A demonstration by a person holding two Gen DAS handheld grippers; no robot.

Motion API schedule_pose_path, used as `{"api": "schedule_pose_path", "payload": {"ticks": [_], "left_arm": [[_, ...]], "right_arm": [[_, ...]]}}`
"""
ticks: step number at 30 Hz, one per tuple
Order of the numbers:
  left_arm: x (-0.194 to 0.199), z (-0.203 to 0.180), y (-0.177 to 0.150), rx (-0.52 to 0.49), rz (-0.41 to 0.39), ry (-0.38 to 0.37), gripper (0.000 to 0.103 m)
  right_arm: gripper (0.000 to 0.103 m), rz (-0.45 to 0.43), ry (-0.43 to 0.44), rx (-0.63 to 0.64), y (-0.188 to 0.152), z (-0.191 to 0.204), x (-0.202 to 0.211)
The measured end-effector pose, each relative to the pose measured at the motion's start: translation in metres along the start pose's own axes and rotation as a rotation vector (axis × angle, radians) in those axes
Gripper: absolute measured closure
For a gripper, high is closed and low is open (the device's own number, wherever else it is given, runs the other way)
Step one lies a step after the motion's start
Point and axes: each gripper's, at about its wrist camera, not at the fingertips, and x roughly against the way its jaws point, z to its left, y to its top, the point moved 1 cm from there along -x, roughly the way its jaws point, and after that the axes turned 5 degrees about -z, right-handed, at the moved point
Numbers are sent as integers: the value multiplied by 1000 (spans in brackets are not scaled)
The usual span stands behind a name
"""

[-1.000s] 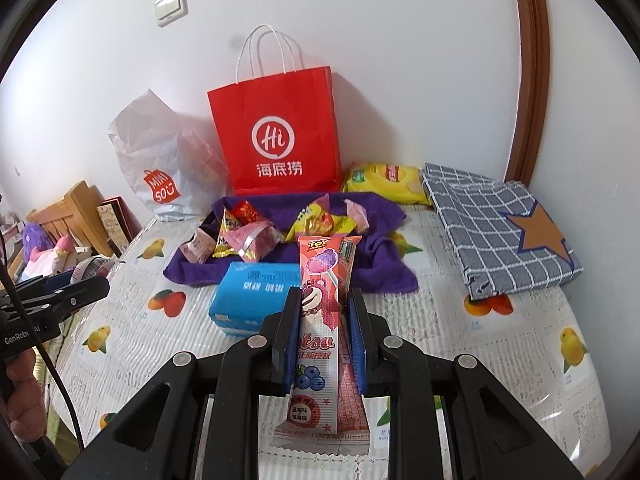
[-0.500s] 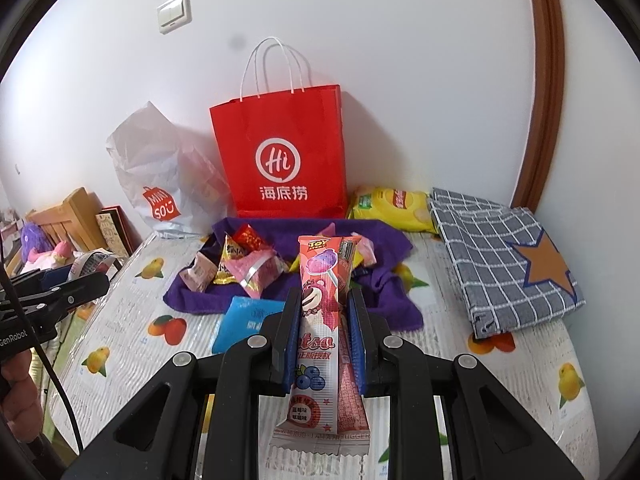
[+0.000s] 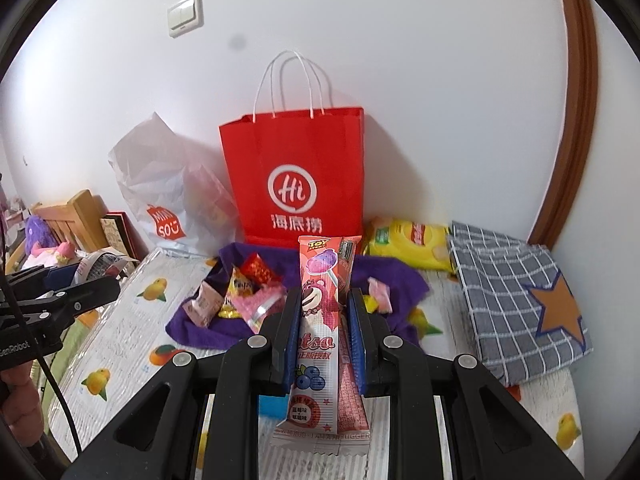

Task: Organize snacks
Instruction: 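Lower the white packet and pink candy stick onto the towel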

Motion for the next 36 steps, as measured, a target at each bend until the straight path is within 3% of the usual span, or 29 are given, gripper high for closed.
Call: {"api": "schedule_pose_path", "payload": {"ticks": [30, 36], "left_arm": [[-94, 15, 61, -42, 12, 41, 52], [-123, 26, 67, -26, 31, 44, 52]], "right_arm": [[81, -2, 4, 19, 50, -16, -93], [81, 41, 23, 12, 39, -20, -125]]}}
